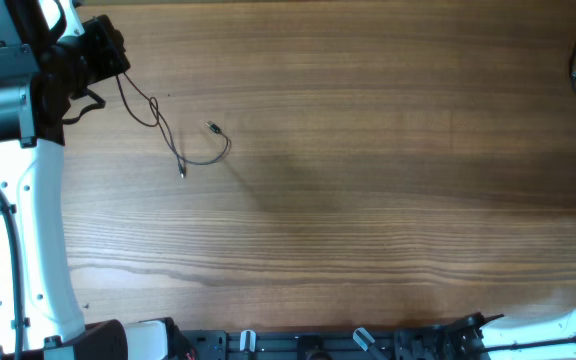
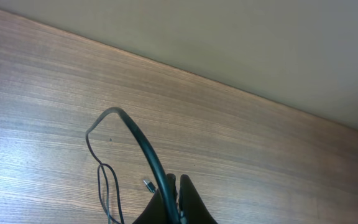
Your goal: Untangle cables
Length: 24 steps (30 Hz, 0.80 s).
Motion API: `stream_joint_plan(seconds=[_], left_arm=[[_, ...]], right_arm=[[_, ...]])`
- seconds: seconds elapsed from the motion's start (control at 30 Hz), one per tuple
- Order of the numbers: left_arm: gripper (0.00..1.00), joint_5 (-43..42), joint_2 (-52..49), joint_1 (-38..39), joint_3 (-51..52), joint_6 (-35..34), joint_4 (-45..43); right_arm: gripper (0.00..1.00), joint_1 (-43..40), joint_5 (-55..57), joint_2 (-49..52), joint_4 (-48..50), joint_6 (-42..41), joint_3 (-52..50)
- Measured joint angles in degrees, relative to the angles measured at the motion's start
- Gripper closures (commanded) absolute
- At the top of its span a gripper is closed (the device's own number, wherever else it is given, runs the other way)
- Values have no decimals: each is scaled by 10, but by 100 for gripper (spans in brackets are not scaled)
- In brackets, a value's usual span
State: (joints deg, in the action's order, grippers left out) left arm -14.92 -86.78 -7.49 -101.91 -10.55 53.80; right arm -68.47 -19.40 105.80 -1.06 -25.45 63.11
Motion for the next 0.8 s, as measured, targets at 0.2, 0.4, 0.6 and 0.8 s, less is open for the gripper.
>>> stream_joint_plan(seconds=[0.2,0.4,0.6,0.8], left_arm=[[96,0,0,0,0,0,0],[96,0,0,0,0,0,0],[96,0,0,0,0,0,1],[96,0,-12,0,0,0,2]], right_arm=[[1,124,85,-186,-11,20,3],[96,229,288,-299,-139,121,19],[96,229,357,-148,-273,-59,6],[96,198,436,-36,-354,-303,1]])
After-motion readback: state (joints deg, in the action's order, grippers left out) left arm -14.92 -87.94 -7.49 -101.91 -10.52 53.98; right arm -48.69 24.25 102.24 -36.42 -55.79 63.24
